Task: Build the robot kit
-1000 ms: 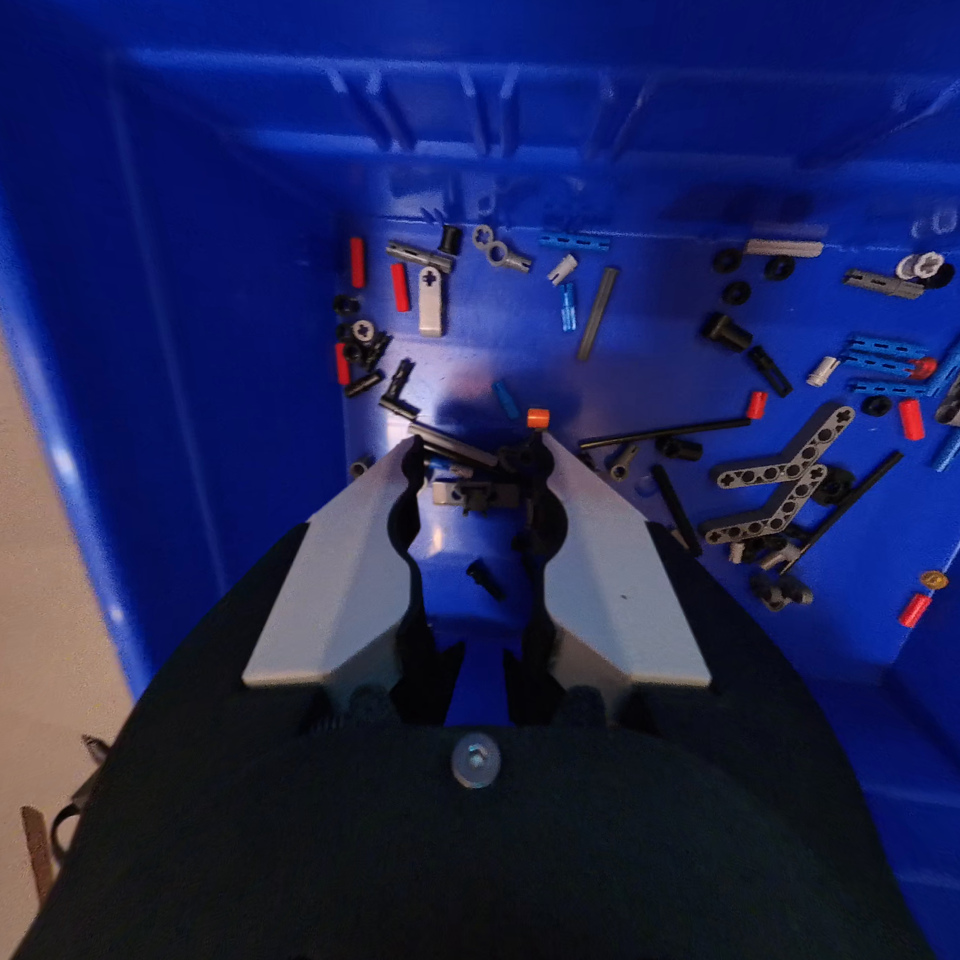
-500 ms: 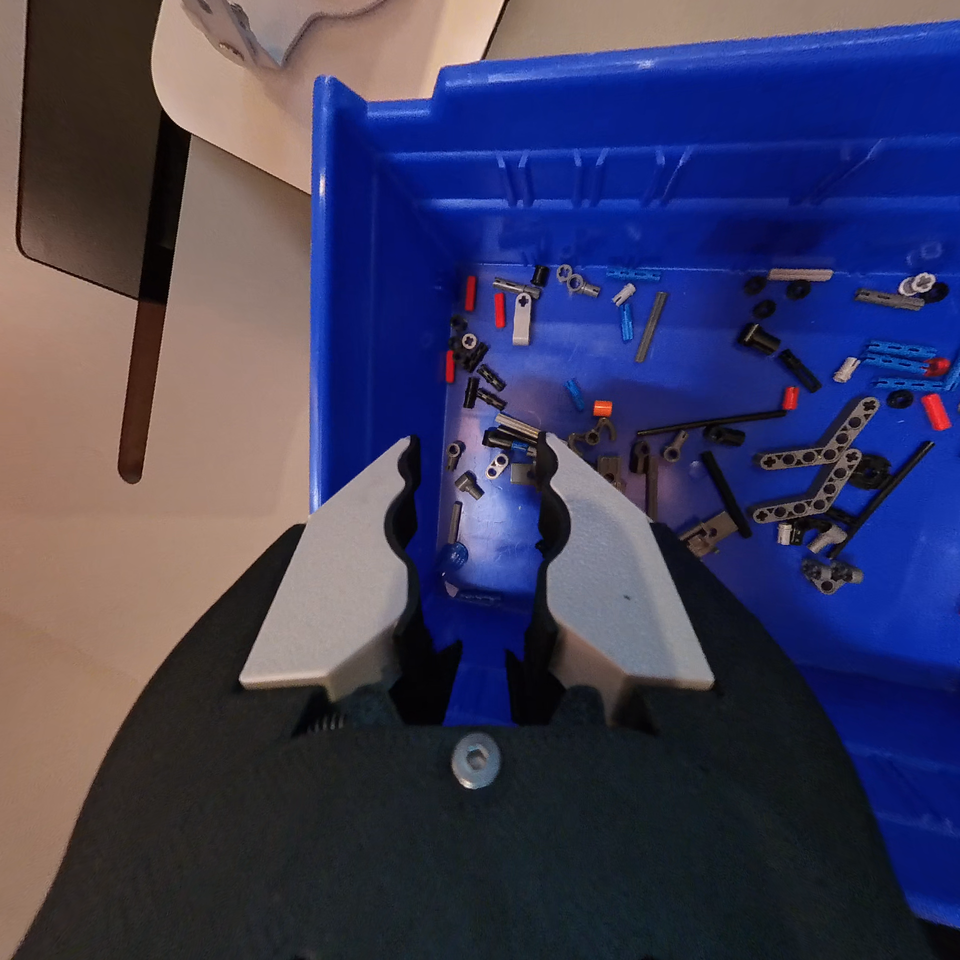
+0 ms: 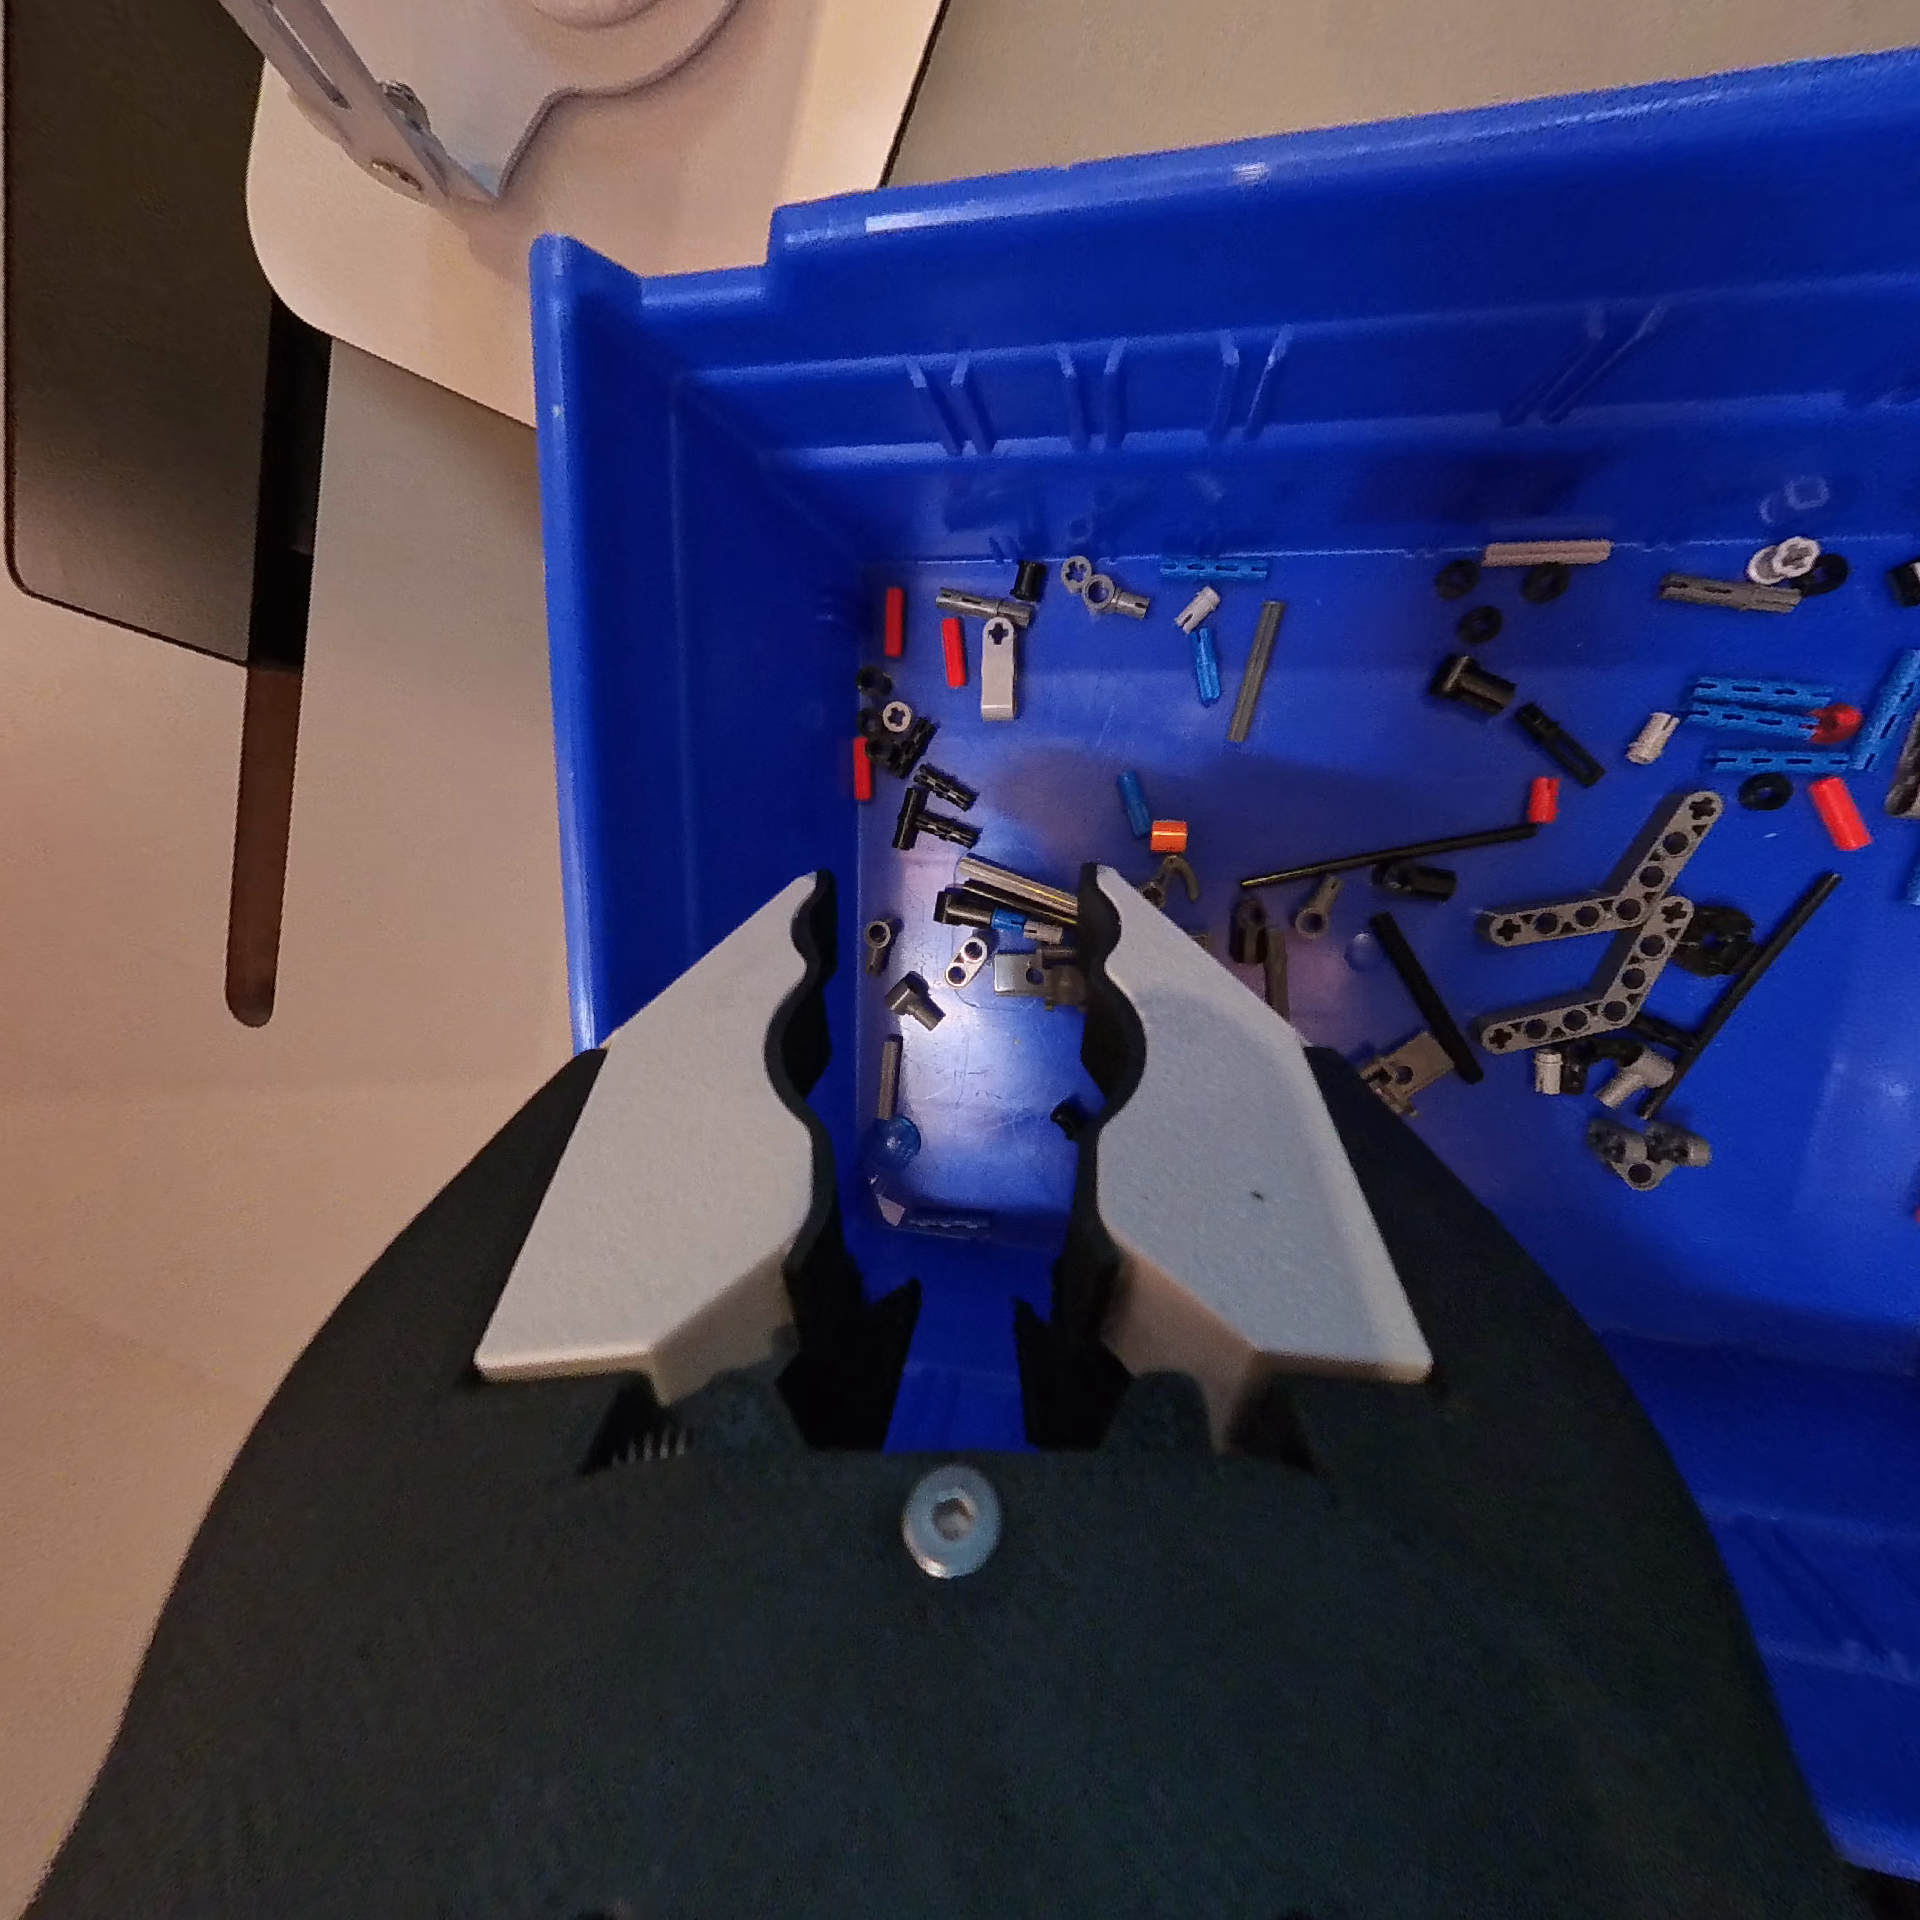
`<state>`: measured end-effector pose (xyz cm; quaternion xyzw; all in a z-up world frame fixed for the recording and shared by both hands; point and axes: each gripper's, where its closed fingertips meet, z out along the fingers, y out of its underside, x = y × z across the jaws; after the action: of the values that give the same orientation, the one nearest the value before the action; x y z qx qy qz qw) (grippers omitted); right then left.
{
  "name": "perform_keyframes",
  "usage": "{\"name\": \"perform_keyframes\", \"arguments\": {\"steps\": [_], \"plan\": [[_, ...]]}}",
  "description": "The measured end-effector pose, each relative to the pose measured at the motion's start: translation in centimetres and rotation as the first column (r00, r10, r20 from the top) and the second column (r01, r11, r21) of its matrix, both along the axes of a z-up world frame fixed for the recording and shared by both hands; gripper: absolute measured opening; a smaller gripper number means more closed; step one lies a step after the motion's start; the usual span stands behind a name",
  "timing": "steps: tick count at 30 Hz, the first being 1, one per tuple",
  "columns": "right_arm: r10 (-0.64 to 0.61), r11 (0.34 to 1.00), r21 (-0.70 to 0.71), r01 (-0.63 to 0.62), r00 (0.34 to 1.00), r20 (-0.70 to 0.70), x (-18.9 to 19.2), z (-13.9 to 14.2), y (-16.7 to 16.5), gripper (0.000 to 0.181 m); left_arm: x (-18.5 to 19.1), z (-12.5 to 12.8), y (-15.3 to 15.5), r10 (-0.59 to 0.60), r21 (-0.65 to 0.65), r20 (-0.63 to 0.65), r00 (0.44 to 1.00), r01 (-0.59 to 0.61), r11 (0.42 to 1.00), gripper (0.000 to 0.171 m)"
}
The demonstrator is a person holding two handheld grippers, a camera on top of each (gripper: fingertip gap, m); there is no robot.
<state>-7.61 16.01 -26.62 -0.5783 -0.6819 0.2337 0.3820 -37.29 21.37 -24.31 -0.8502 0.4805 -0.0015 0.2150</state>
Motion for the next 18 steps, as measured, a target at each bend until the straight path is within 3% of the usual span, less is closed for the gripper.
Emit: {"name": "perform_keyframes", "arguments": {"steps": [12, 18], "plan": [[-0.003, 1.0, 0.004, 0.003, 1.0, -0.009, 0.0, 0.1, 0.1, 0.007, 1.0, 0.6, 0.1, -0.021, 0.018, 0.031, 0.999, 0.021, 1.0, 0.043], [-0.011, 1.0, -0.007, 0.011, 1.0, -0.024, 0.0, 0.2, 0.3, 0.007, 3.8, 0.4, -1.8, -0.122, -0.017, 0.059, 0.991, 0.123, 0.992, 0.045]]}}
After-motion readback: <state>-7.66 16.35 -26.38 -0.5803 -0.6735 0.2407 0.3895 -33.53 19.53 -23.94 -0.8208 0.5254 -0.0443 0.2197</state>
